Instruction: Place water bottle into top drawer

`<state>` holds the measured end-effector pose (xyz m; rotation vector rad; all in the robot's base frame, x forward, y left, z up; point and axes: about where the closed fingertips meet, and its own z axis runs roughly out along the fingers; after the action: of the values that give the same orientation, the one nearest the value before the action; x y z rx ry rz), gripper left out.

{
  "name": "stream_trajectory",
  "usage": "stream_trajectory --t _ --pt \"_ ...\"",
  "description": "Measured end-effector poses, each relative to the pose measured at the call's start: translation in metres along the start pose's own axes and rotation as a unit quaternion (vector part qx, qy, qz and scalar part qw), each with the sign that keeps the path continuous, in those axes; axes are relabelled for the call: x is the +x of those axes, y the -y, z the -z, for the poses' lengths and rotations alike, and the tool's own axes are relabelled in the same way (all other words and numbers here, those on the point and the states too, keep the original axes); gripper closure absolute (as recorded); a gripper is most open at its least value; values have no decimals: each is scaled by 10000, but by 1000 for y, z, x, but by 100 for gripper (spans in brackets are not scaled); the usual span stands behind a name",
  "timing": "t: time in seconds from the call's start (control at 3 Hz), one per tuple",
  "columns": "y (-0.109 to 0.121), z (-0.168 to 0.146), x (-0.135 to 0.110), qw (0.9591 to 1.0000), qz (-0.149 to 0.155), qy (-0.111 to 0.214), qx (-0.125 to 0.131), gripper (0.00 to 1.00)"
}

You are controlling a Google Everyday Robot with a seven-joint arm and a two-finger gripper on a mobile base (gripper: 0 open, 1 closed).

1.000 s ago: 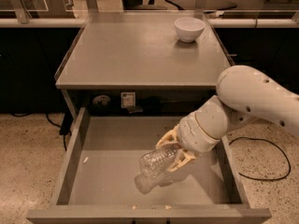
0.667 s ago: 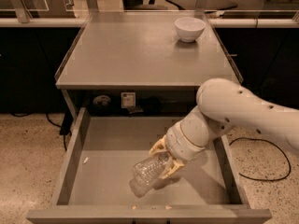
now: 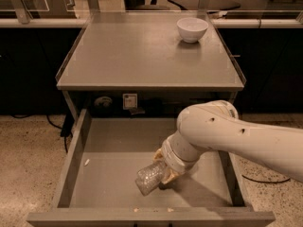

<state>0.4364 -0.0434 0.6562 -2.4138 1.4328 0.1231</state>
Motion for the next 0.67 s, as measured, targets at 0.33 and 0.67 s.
stream_trajectory --t 0.33,0.67 --pt "-2 -14 22 9992 -372 -102 44 100" --pt "-11 -29 40 9978 -659 17 61 100"
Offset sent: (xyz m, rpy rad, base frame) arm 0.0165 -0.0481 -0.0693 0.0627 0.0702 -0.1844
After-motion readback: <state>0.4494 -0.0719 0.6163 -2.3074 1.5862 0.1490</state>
